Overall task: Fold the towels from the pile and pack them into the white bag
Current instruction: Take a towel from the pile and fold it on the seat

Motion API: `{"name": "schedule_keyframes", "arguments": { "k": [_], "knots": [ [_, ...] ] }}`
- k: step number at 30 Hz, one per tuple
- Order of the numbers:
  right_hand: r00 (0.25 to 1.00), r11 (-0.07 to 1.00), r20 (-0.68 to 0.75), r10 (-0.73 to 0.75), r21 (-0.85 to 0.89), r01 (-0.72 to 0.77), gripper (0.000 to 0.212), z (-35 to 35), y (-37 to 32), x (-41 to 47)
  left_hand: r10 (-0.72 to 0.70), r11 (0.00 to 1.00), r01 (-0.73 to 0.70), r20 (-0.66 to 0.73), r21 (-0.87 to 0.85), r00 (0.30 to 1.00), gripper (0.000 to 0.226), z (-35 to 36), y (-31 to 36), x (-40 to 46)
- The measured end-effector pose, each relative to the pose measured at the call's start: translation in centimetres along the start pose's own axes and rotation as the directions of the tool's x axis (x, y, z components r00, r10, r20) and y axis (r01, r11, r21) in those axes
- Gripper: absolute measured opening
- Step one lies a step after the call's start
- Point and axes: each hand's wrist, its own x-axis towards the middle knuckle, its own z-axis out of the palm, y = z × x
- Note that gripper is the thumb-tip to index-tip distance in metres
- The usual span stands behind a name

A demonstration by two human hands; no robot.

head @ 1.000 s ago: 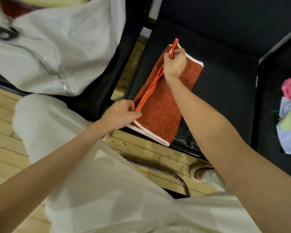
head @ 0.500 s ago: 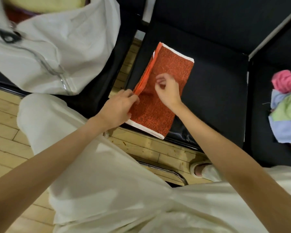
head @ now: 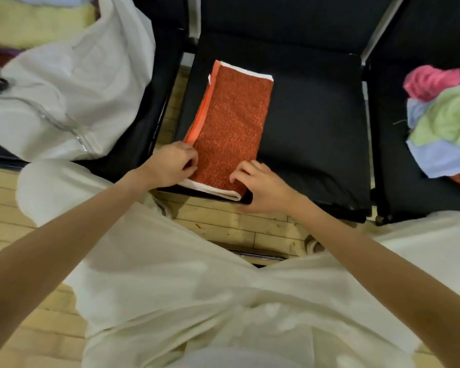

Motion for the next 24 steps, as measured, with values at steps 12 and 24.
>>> {"name": "schedule_keyframes", "arguments": {
  "k": [12, 24],
  "knots": [
    [0.954, 0.939, -0.197, 0.227, 0.303, -0.161, 0.011, -1.1, 1.9, -1.5, 0.035, 0.995, -0.033, 0.018, -0.091, 0.999, 0.065, 2.1, 3.3, -0.4],
    [0.607, 0.585, -0.330, 0.723, 0.759, -0.284, 0.025, -2.3, 3.1, -3.1, -0.285, 0.635, 0.196, 0.009, -0.747, 0.958, 0.022, -1.7, 7.0, 3.6]
  ]
}}
